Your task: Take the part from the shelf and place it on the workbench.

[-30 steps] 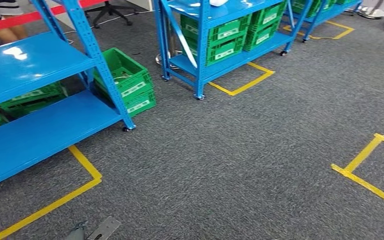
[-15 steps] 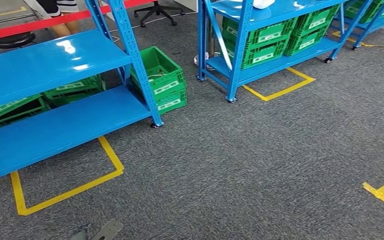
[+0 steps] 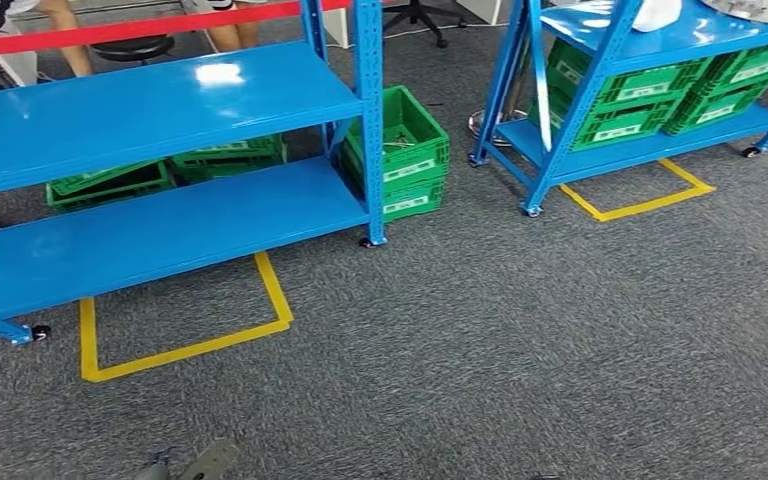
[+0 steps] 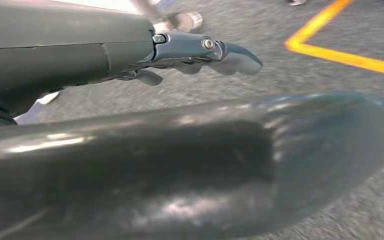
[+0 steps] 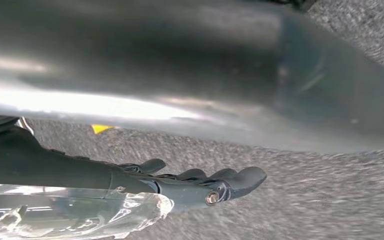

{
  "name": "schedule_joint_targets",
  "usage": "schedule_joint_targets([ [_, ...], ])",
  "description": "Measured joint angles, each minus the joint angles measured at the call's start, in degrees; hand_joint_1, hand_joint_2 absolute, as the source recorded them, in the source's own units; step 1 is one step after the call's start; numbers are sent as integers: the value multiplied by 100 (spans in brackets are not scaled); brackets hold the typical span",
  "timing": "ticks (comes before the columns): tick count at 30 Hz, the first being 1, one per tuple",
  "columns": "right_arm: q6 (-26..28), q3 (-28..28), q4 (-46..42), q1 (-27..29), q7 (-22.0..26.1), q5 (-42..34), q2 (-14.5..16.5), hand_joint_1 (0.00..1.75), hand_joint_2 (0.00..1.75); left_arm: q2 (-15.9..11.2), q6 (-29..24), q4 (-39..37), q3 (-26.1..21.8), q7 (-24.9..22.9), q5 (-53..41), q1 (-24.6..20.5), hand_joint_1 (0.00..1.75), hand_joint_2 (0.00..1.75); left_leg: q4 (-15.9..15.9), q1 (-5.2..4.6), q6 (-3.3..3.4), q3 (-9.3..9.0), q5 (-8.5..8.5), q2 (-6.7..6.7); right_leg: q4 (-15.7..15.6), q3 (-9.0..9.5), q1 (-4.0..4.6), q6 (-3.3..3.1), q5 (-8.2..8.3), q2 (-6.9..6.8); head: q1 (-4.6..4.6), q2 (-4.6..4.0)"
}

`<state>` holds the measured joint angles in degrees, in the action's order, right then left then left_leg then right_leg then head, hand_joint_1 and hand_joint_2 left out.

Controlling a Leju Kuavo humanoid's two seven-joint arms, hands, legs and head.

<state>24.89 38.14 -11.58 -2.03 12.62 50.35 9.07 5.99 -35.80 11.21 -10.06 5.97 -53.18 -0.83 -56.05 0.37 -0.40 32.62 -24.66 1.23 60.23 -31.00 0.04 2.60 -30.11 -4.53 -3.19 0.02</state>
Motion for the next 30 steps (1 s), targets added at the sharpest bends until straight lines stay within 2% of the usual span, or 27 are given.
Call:
schedule_joint_targets([
  [2,0,0,0,16,-1,3,-1,0,0,-1,0,0,-3,-4,7,-20,0,0,2,14,55,13,15,-143,720,-332,-17,35,-368,347,37,-1],
  [3,0,0,1,27,-2,3,-2,0,0,3,0,0,-4,-4,7,-25,0,0,2,13,69,21,18,-223,1128,-535,-18,40,-532,413,50,-2],
  [4,0,0,1,36,-3,2,-2,0,0,7,1,0,-4,-4,7,-20,0,0,1,13,72,24,21,-308,1398,-682,-17,41,-600,435,60,-2],
  [5,0,0,1,40,-3,2,-2,0,0,8,1,0,-4,-4,7,-11,0,0,-1,14,71,23,23,-390,1461,-734,-19,37,-556,443,66,-2],
  [6,0,0,1,40,-3,3,-2,0,0,8,2,0,-4,-4,7,-5,0,0,-3,17,66,18,26,-477,1286,-672,-25,30,-399,460,68,-2],
  [7,0,0,1,38,-3,3,-2,0,0,10,2,0,-4,-4,7,-3,0,0,-7,22,54,13,29,-565,915,-509,-37,23,-173,522,69,-2],
  [9,0,0,1,34,-3,3,0,0,0,14,2,0,-4,-4,7,-13,0,0,-31,20,5,26,33,-728,142,-163,-77,11,141,786,83,-2],
  [10,0,0,2,28,-3,3,1,0,0,14,2,0,-4,-4,7,-15,0,0,-37,18,-30,45,40,-793,-79,-60,-90,3,196,885,87,-2],
  [11,0,1,2,22,-3,3,2,0,0,13,2,0,-4,-4,7,-8,0,0,-35,21,-70,68,55,-852,-154,-21,-89,-15,190,929,88,-2],
  [13,1,2,2,10,-3,4,5,0,0,4,2,-1,-5,-4,7,22,0,0,-19,42,-148,106,88,-925,-172,4,-81,-81,215,814,83,-2],
  [14,2,3,2,10,-3,5,7,0,0,-1,2,-2,-7,-4,7,34,0,0,-62,38,-179,137,59,-848,-181,11,-82,-123,231,749,67,-2],
  [15,2,4,2,12,-2,7,9,0,0,-2,2,-2,-8,-4,7,34,0,0,-198,28,-204,209,-34,-705,-195,14,-87,-157,244,671,38,-2],
  [17,2,4,2,28,-2,7,11,0,0,7,2,-2,-7,-4,5,8,0,0,-811,9,-240,507,-387,-348,-208,14,-74,-203,245,500,-21,-2],
  [18,2,5,2,38,-2,7,11,0,0,11,2,-2,-7,-4,3,-4,0,0,-1202,12,-253,695,-567,-255,-208,11,-64,-216,240,404,-36,-2],
  [19,2,5,2,46,-3,6,11,0,0,14,2,-2,-6,-4,2,-7,0,0,-1514,15,-261,839,-678,-211,-207,10,-56,-223,234,310,-37,-2],
  [20,2,6,2,48,-3,6,11,0,0,14,2,-2,-7,-4,2,-2,0,0,-1659,17,-263,899,-686,-193,-207,12,-53,-227,229,222,-39,-2],
  [21,2,7,2,44,-3,7,11,0,0,12,2,-2,-7,-4,2,6,0,0,-1573,17,-261,842,-583,-177,-207,18,-53,-226,222,145,-42,-2],
  [22,2,7,2,38,-3,7,11,0,0,10,2,-2,-8,-4,2,11,0,0,-1284,14,-252,678,-402,-124,-206,31,-54,-216,212,71,-44,-2],
  [24,1,7,2,31,-3,9,11,0,0,8,2,-2,-8,-4,1,3,0,0,-508,-11,-216,252,-73,165,-196,65,-26,-172,174,-60,-61,-2],
  [25,1,7,2,31,-3,10,11,0,0,8,2,-2,-8,-4,-1,-11,0,0,-242,-24,-184,114,2,286,-195,78,-2,-146,154,-122,-62,-1],
  [26,1,7,2,30,-3,12,11,0,0,9,2,-2,-8,-4,-3,-20,0,0,-110,-37,-152,53,16,349,-199,95,23,-120,135,-186,-56,-1],
  [28,0,7,2,20,-3,18,11,0,0,10,3,-2,-8,-4,-7,-17,0,0,-74,-37,-80,58,8,227,-230,147,40,-72,110,-318,-32,0],
  [29,-1,7,2,11,-1,21,11,0,0,9,3,-2,-8,-4,-9,-6,0,0,-63,-25,-47,56,14,151,-216,163,32,-39,77,-286,-22,-1],
  [30,-1,7,2,4,3,23,11,0,0,4,3,-2,-10,-5,-9,-2,0,0,-52,-11,-10,52,25,79,-118,134,18,-9,-6,-162,-12,-1],
])
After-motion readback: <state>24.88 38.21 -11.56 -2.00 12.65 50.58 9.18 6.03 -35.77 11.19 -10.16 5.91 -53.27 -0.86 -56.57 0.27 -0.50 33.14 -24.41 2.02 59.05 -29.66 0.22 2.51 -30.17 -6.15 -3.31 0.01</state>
